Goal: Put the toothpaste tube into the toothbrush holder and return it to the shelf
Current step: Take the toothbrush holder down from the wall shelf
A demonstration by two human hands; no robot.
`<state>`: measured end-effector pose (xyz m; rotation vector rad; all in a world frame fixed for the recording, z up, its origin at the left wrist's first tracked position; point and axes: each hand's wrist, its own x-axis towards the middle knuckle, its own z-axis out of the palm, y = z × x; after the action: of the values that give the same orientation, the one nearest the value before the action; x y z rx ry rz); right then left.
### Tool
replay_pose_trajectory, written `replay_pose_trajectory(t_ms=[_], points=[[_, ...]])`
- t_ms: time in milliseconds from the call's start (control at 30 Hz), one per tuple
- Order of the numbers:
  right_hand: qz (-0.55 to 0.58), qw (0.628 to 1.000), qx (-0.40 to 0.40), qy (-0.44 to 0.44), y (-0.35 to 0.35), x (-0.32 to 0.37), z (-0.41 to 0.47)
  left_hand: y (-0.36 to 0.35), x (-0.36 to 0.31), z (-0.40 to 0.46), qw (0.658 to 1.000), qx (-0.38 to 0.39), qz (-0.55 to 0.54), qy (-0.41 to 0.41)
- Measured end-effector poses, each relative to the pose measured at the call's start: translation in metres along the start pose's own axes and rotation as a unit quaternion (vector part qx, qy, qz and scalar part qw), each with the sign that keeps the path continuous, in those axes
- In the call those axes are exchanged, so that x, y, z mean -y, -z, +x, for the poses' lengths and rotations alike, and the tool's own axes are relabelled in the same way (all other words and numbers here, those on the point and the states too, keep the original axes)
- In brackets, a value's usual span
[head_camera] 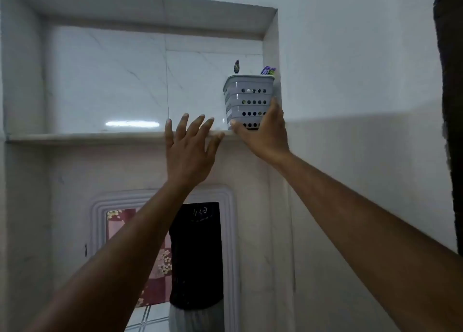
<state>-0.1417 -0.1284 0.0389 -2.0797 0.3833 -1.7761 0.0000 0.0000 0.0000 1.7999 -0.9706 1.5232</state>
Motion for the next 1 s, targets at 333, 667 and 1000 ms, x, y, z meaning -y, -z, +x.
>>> replay_pose_trajectory(t_ms=[333, 667, 1000], points=[[0.022, 0.999, -0.015, -0.026, 0.068, 0.032, -0.023, 0.073, -0.056, -0.012, 0.998, 0.04, 0.016, 0.035], [0.101, 0.993, -0.013, -0.057, 0.118, 0.026, -0.102, 0.12, -0.082, -0.08, 0.974, 0.145, -0.096, 0.148], [0.094, 0.994, -0.001, -0.061, 0.126, 0.008, -0.146, 0.124, -0.085, -0.103, 0.974, 0.156, -0.115, 0.12]])
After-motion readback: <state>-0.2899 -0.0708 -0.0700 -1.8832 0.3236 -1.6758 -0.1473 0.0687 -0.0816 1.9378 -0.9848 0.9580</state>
